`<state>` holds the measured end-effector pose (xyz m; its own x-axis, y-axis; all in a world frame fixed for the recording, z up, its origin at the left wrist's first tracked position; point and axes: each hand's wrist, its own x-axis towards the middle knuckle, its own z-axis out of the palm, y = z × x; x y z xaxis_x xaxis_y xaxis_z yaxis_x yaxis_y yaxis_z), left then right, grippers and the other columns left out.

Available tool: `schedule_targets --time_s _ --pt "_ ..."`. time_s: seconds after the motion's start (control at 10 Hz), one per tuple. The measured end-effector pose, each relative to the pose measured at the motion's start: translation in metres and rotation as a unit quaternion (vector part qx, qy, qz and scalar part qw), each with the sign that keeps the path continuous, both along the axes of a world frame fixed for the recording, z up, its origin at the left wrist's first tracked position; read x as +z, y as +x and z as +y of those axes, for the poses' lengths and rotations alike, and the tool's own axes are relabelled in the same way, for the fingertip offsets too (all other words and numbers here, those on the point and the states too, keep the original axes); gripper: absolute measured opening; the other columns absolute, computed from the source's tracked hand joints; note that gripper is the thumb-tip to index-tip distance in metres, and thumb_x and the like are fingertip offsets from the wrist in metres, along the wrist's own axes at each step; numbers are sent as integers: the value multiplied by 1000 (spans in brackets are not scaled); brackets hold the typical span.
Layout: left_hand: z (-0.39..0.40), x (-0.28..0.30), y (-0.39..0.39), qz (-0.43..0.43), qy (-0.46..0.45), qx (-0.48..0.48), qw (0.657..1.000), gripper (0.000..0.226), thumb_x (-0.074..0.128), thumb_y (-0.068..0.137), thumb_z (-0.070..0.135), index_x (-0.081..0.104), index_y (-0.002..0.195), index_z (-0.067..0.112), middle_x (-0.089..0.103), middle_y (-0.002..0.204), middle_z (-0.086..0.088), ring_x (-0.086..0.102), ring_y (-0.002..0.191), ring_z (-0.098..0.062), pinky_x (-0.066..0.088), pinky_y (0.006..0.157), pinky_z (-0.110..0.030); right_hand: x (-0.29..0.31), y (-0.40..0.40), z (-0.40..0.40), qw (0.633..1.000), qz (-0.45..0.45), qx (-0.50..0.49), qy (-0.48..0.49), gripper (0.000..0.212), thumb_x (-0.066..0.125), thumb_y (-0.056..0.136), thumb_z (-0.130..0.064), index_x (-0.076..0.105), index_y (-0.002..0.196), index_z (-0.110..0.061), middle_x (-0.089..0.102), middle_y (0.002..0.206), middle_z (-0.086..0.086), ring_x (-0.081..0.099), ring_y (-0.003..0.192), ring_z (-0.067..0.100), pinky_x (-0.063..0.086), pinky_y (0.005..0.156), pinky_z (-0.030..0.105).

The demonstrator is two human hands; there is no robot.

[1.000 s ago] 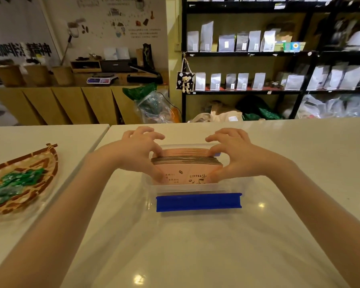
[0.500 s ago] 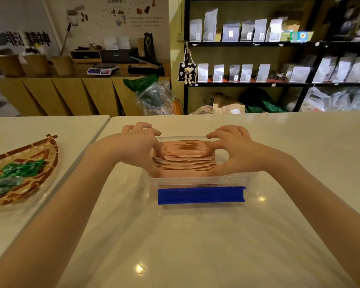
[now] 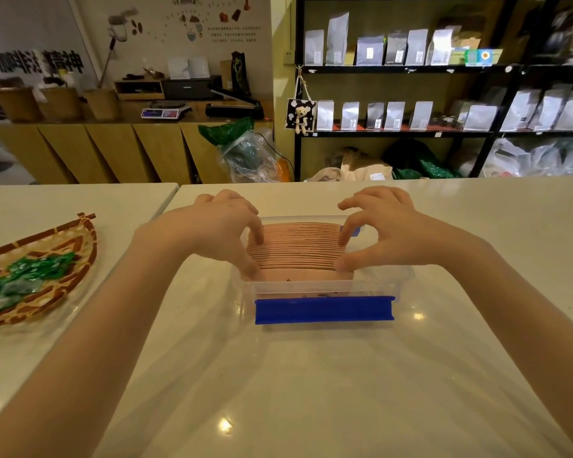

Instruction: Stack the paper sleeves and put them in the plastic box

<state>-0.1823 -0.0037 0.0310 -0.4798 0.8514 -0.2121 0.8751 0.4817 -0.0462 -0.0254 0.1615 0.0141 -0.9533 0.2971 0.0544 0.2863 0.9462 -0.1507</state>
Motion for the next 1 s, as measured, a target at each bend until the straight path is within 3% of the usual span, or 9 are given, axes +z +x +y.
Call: schedule_targets --time_s 0.2,0.3,0.4,0.6,0.8,0.9,1.0 --pt "-2 -5 -6 -7 2 12 1000 46 71 64 49 54 104 34 43 134 2 27 128 -22 26 107 -46 -2 -1 -4 999 -30 -9 3 40 62 68 -57 61 100 -34 33 145 -5 15 136 20 1 111 45" --pt "-3 -3 -7 -14 9 18 1000 49 72 65 47 54 108 31 44 133 1 28 127 -21 28 106 -43 1 0 -1 999 -25 -20 6 35 59 74 -53 64 100 -31 37 143 -5 19 134 20 5 110 45" --pt "-5 -2 -6 -10 13 18 1000 51 71 66 47 54 111 30 42 135 0 28 128 -22 28 106 -41 -4 -1 1 997 -26 -49 52 23 54 83 -38 66 100 -27 38 143 -2 21 133 21 7 111 45" --pt "-3 -4 -7 -15 7 26 1000 57 72 65 47 52 115 30 42 134 -1 29 127 -22 30 105 -41 -15 -8 -4 997 -13 -46 59 26 51 86 -17 63 107 -27 27 149 -1 10 139 24 0 112 45" --pt "-2 -5 -6 -22 -1 27 999 56 71 65 48 52 114 30 43 134 -1 29 127 -21 30 106 -42 -14 -6 -5 997 -28 -52 51 27 49 87 -22 62 109 -27 29 148 -1 11 138 24 0 112 46" --pt "-4 -1 -4 -23 18 15 999 49 69 70 45 53 114 29 45 132 0 31 125 -20 31 106 -41 -9 -7 -5 996 -23 -53 67 28 48 87 -24 61 111 -27 32 147 0 14 137 23 1 112 45" --pt "-4 4 3 -17 186 -4 982 32 63 76 38 58 105 26 55 123 2 44 117 -17 38 100 -38 3 0 -3 996 20 -65 55 30 47 88 -23 56 117 -27 41 141 -1 27 132 21 9 111 44"
